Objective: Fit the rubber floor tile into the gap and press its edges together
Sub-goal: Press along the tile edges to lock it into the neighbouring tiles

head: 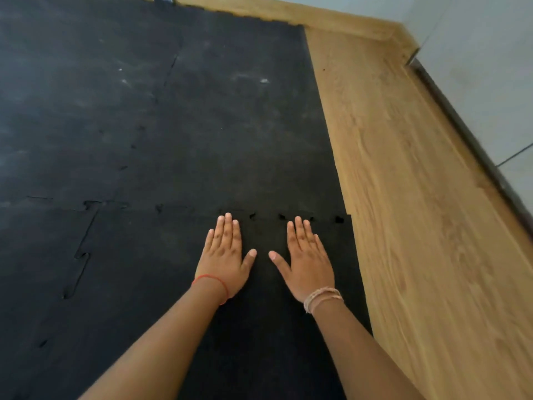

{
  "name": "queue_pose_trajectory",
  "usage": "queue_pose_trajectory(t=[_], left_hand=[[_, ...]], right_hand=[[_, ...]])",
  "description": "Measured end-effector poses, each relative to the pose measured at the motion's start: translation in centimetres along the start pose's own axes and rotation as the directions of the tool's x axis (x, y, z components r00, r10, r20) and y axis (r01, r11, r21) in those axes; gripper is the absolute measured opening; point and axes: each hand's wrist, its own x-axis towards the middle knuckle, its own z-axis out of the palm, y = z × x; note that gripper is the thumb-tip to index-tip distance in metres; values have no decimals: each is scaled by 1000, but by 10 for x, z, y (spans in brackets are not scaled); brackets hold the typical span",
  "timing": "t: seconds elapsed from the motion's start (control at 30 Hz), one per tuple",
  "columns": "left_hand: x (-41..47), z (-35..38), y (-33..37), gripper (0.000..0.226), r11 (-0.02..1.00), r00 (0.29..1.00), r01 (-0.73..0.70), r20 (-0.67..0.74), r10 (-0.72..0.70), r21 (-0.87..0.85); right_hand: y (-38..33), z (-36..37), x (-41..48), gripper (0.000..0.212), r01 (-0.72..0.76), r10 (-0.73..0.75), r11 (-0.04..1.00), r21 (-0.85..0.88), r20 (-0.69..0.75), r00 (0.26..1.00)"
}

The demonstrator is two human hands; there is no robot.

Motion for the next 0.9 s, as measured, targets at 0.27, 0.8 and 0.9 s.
queue_pose_trajectory(t=[0.27,0.8,0.9], left_hand=[[13,1,7,66,998,1000,21,15,-22,61],[7,20,23,74,998,994,-31,-99,37,61],[7,18,23,67,996,996,-18,-81,25,90]], right_hand=[[4,-20,23,79,48,-12,990,-130,264,964],[88,-6,8,118,-125,126,992,-21,80,989],[89,-10,7,110,-137,139,990,-26,119,983]])
